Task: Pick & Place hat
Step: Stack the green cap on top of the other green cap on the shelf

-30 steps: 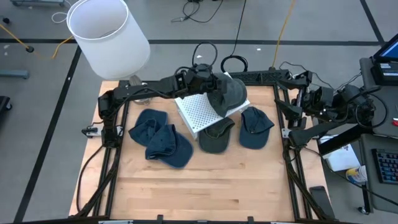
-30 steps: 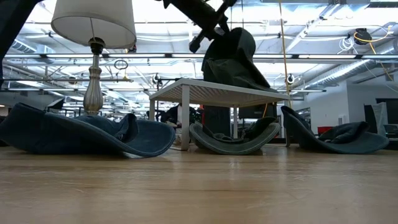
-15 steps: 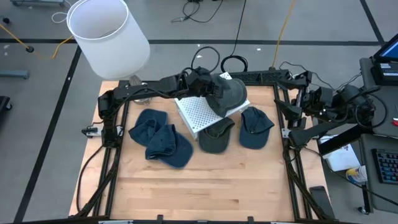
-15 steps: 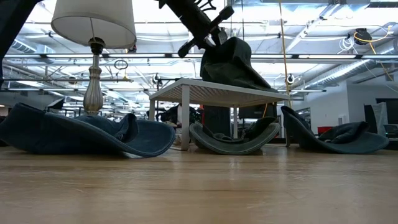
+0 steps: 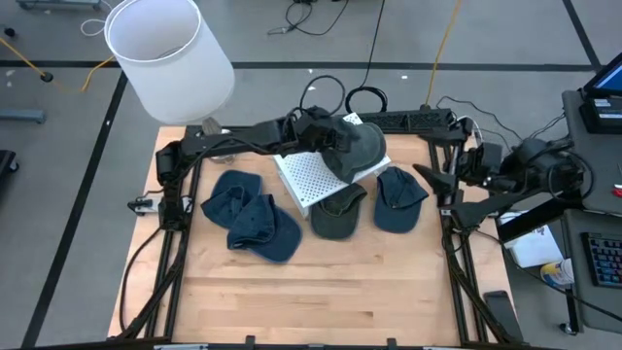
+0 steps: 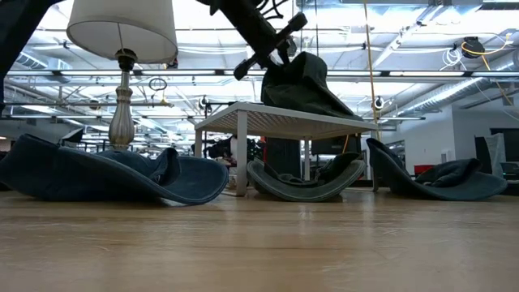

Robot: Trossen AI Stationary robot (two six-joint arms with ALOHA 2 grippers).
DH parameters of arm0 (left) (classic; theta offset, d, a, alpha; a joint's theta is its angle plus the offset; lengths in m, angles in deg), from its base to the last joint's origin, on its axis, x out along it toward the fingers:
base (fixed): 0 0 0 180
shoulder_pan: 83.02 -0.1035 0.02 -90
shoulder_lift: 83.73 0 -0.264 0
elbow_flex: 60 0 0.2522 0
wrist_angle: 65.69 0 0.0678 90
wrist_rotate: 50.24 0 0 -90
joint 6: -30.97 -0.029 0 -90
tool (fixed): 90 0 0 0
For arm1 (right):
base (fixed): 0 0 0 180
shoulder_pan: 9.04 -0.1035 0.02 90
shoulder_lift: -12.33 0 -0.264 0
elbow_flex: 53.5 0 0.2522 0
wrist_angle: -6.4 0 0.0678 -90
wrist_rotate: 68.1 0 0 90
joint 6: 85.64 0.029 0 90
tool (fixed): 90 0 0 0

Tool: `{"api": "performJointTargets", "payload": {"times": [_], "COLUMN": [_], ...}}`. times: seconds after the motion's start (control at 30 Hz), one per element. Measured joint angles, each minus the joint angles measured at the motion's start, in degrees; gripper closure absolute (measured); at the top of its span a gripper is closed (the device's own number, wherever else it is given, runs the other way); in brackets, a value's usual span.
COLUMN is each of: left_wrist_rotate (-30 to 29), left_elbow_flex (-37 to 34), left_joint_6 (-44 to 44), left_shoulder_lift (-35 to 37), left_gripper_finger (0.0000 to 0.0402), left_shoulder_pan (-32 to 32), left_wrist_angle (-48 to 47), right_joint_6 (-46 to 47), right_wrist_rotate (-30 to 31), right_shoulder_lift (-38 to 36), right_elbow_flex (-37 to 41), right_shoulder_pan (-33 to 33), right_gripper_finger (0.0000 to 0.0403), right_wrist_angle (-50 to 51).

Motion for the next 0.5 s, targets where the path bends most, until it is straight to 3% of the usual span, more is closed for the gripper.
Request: {"api": "performJointTargets", "payload": {"times": [0.33, 0.5], "left_wrist_rotate": [1.0, 1.0], "left_elbow_flex": [0.0, 0.0], "left_joint_6": [1.1, -0.1], "left_shoulder_lift": [-2.2, -1.7], "left_gripper_finger": [0.0384, 0.0360], "left_shoulder_pan": [0.4, 0.1], "left_wrist_angle": [-0.1, -0.3], "right_joint_6": [0.1, 0.1], "right_wrist_rotate": [0.2, 0.2], "right_shoulder_lift": [0.2, 0.1], "right_elbow_flex": [0.0, 0.0], "right_shoulder_pan": [0.0, 0.0], "right_gripper_finger": [0.0112, 0.0113], "right_wrist_angle": [1.1, 1.2]}}
